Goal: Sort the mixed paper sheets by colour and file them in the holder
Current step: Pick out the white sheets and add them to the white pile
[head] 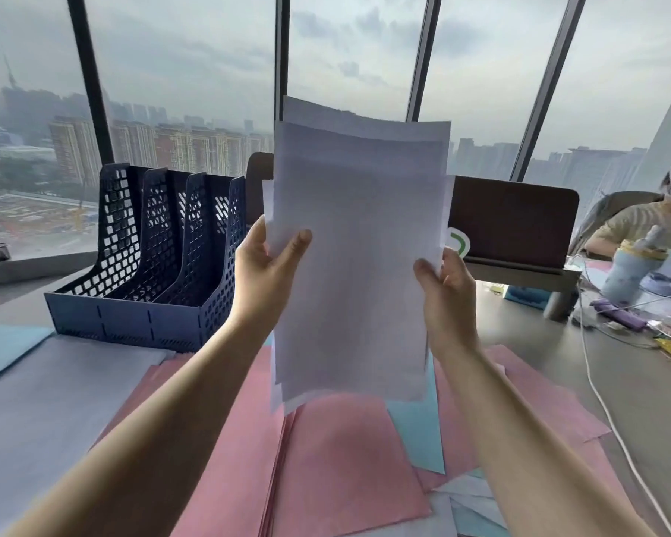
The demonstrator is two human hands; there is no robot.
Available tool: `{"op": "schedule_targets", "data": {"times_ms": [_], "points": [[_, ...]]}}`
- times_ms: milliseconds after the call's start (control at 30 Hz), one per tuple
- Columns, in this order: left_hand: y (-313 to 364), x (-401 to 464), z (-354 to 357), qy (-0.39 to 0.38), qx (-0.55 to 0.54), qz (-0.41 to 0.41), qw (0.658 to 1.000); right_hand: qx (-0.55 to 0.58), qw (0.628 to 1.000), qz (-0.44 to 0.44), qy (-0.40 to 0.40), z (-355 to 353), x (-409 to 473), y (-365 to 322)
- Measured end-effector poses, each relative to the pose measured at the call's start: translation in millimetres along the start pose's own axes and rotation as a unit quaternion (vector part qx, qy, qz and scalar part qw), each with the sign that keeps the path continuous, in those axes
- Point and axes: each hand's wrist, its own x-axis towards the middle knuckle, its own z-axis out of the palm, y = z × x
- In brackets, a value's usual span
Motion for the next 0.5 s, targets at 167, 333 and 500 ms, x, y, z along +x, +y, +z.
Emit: {"op": "schedule_targets", "data": {"times_ms": [167, 333, 500], "points": [[-32, -30, 9, -0.017, 0.061, -0.075, 0.995, -0.041, 0.999, 0.025, -0.02, -6, -39, 19], [-60, -57, 6, 0.007, 0.054, -0.125, 0.991, -0.01, 0.998, 0.042, 0.043, -12, -48, 29], [-64, -58, 6, 0.0, 0.092, -0.15, 0.984, -0.083, 0.99, 0.111, -0.029, -6, -43, 38]]}}
